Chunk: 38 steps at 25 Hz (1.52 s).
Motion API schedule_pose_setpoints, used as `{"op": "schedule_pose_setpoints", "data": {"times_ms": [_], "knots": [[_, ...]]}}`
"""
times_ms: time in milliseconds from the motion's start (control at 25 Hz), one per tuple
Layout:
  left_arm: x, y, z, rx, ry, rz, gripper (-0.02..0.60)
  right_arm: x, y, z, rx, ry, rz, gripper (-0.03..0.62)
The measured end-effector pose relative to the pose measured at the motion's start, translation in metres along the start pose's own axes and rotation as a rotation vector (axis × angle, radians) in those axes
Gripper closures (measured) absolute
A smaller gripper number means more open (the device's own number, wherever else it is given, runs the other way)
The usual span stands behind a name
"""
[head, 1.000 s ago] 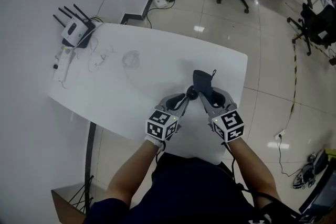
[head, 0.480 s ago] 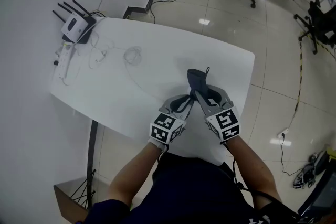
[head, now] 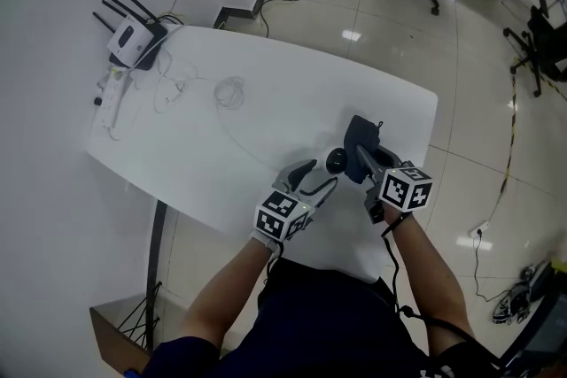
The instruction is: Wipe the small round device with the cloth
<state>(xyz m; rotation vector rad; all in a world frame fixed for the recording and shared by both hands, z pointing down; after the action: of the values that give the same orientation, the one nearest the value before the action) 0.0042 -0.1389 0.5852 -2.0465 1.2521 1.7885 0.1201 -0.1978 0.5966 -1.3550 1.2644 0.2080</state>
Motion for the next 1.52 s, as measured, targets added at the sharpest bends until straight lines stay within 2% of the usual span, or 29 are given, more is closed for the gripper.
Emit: {"op": "schedule_pose_setpoints", "data": {"times_ms": [120,200,360,520,680,880,960,1080,1160,1240,1400,1520], "knots": [[-0.017,0.005,-0.01,-0.03,0.072,-0.017,0.302,-0.012,-0.011,-0.004,-0.014,0.024,-0.013,0.513],[-0.022,0.007,-0.016,-0.043,0.091,-0.03,0.302,-0.019,-0.016,-0.007,-0.023,0.047,0.003,0.513],[-0.022,0.013,-0.019,-0.041,0.076,-0.024,0.314,-0.033,-0.022,-0.007,-0.031,0.084,0.012,0.514],[-0.023,0.011,-0.019,-0.077,0.086,-0.005,0.314,-0.037,-0.02,-0.002,-0.025,0.09,0.012,0.52],[-0.028,0.0,-0.012,-0.111,0.111,0.011,0.316,-0.043,-0.016,0.011,-0.024,0.116,0.033,0.523],[-0.04,-0.017,0.0,-0.117,0.116,0.02,0.316,-0.057,-0.015,0.031,-0.046,0.116,0.007,0.523],[-0.043,-0.021,0.002,-0.109,0.113,0.014,0.316,-0.067,-0.019,0.036,-0.066,0.151,0.058,0.523],[-0.044,-0.023,0.003,-0.093,0.118,0.002,0.319,-0.083,-0.028,0.04,-0.108,0.241,0.219,0.522],[-0.042,-0.023,0.005,-0.085,0.123,-0.011,0.331,-0.086,-0.03,0.041,-0.12,0.258,0.274,0.522],[-0.037,-0.022,0.01,-0.07,0.106,-0.005,0.342,-0.083,-0.029,0.043,-0.132,0.244,0.261,0.52],[-0.016,-0.02,0.025,-0.038,0.019,0.043,0.348,-0.063,-0.018,0.051,-0.154,0.183,0.24,0.519],[0.009,-0.025,0.031,-0.033,-0.072,0.055,0.398,-0.035,0.004,0.058,-0.133,0.105,0.276,0.517]]}}
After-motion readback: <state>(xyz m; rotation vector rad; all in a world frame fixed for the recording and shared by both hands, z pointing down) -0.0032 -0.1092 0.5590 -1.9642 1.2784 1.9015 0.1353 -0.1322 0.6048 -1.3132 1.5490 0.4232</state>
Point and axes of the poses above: the fingertips, and each gripper's own axes: z backward along the fingers, y to its left, x out of its top, the point moved 3 cm from there along z, backward along the fingers, and after that the axes turned 14 degrees about -y, right-handed, at the moved point
